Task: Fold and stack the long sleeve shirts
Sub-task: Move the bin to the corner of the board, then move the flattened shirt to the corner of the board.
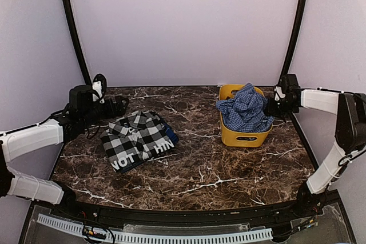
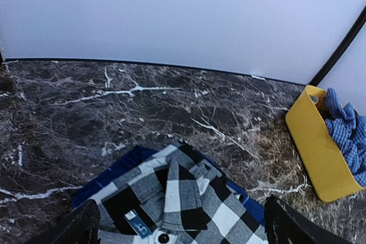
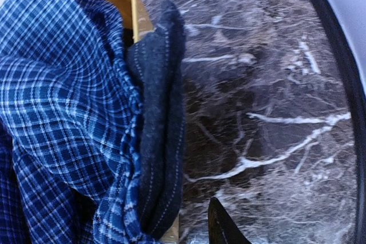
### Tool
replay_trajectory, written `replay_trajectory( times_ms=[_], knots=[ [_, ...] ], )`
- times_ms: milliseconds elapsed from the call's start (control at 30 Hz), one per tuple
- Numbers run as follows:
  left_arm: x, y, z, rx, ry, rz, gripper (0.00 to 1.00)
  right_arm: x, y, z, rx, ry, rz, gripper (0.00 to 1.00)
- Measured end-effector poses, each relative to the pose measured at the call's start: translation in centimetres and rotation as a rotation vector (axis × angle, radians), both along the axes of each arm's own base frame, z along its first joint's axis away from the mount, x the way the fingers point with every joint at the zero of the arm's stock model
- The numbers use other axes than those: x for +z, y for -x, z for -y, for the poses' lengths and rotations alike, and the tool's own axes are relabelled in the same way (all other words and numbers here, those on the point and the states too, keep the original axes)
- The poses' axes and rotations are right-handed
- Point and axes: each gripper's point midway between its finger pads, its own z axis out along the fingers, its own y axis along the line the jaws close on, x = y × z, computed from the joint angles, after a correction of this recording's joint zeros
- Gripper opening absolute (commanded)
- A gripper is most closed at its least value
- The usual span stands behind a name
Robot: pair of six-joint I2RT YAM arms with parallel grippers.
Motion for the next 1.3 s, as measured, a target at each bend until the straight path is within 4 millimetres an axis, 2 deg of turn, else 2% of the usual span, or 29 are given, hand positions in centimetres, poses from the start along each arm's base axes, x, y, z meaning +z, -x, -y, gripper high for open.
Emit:
replay_trajectory(
  times_ms=[100, 233, 333, 433, 533, 600, 700, 867, 1100, 1300],
  knots=[
    [-1.9, 1.5, 2.6, -0.089, -0.038, -0.052, 0.99, 0.6, -0.5, 3.0, -0.069, 0.036, 0.007, 0.37],
    [-5.1, 4.2, 4.8, -0.166, -0.065, -0.148, 0.99, 1.4, -1.6, 5.3, -0.113, 0.058, 0.019, 0.58],
    [-8.1, 7.2, 5.8, -0.195, -0.096, -0.239, 0.99, 1.4, -1.8, 5.2, -0.107, 0.042, 0.026, 0.69],
    [-9.8, 10.0, 7.3, -0.238, -0.151, -0.297, 0.99, 1.4, -1.8, 4.7, -0.096, 0.036, 0.035, 0.81],
    [-11.1, 12.5, 8.5, -0.284, -0.217, -0.336, 0.99, 1.4, -1.4, 4.3, -0.087, 0.035, 0.037, 0.86],
    [-12.1, 13.2, 8.6, -0.291, -0.266, -0.368, 0.99, 1.9, -1.2, 3.9, -0.073, 0.037, 0.048, 0.87],
    [-14.0, 13.6, 8.6, -0.281, -0.368, -0.438, 0.99, 2.6, -1.2, 2.7, -0.043, 0.028, 0.066, 0.87],
    [-16.1, 12.6, 7.8, -0.205, -0.532, -0.525, 0.99, 3.2, -1.3, 1.6, -0.008, -0.001, 0.088, 0.87],
    [-16.8, 11.1, 5.7, -0.082, -0.761, -0.577, 0.99, 3.6, -1.3, 1.1, 0.011, -0.025, 0.100, 0.87],
    [-17.7, 10.1, 4.7, -0.052, -0.955, -0.600, 0.99, 4.1, -1.1, 0.7, 0.027, -0.044, 0.112, 0.87]
  ],
)
